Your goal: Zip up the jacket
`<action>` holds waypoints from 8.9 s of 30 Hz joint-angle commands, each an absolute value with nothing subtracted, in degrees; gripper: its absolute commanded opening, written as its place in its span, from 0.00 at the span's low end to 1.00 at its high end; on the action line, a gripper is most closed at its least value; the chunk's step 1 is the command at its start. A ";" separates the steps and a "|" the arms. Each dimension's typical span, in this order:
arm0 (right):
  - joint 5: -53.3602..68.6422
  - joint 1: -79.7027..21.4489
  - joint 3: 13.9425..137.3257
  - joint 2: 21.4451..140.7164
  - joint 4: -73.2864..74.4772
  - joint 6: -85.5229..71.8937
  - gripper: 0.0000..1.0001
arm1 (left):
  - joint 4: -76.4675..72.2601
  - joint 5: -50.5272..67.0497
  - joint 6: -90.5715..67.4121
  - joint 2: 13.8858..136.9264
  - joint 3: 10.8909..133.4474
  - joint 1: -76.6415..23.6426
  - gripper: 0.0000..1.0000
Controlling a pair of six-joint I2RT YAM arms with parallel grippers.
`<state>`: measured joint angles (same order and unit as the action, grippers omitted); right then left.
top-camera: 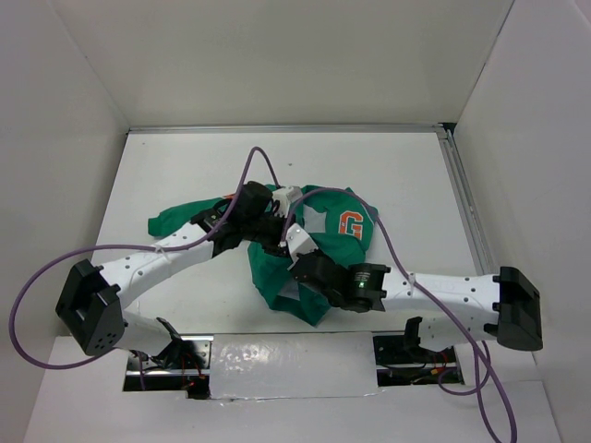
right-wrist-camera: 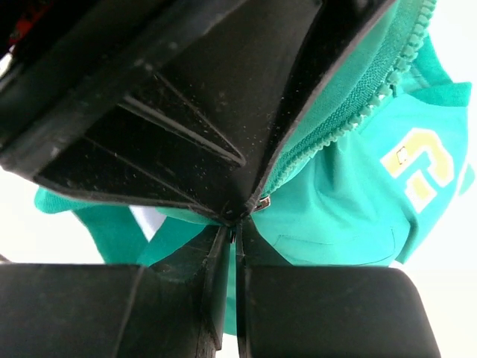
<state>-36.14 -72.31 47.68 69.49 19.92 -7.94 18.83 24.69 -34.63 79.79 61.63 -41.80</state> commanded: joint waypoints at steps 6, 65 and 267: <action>-27.43 -69.62 52.29 63.81 23.81 -3.78 0.00 | 16.18 24.51 -23.56 79.02 59.95 -41.66 0.00; -12.48 -56.87 47.29 54.86 11.17 -9.49 0.00 | 15.11 29.44 -19.33 75.93 56.78 -42.63 0.00; -9.25 -4.48 129.56 125.10 25.57 -11.86 1.00 | 6.15 7.47 -19.15 53.12 35.16 -49.75 0.99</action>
